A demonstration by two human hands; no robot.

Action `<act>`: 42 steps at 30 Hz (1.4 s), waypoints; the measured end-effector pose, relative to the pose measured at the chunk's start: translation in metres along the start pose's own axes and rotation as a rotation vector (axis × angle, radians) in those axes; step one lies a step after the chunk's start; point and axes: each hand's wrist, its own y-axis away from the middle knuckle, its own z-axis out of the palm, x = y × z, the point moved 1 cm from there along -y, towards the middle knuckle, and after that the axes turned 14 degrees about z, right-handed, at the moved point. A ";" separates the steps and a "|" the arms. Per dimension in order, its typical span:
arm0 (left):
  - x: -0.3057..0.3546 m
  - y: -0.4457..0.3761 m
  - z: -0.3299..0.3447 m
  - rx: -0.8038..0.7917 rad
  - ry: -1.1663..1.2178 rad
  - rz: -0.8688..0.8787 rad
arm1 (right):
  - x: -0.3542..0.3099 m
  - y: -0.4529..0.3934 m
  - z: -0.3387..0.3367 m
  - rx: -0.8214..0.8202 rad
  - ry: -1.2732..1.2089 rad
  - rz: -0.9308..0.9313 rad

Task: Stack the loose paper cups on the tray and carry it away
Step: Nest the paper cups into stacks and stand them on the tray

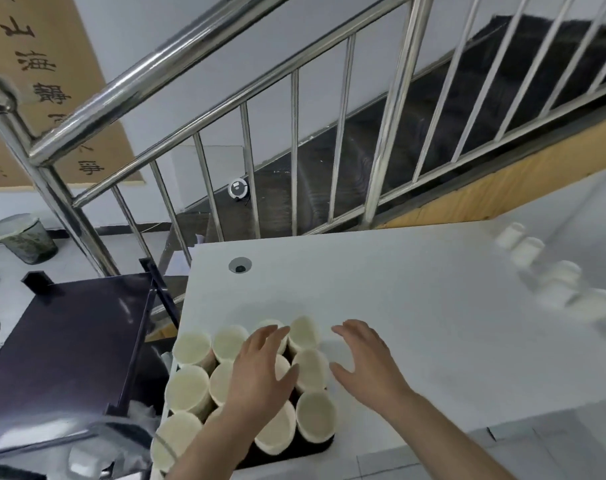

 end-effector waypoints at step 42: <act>0.363 -0.232 0.387 -0.388 0.162 0.280 | 0.512 -0.014 -0.220 0.103 0.100 0.460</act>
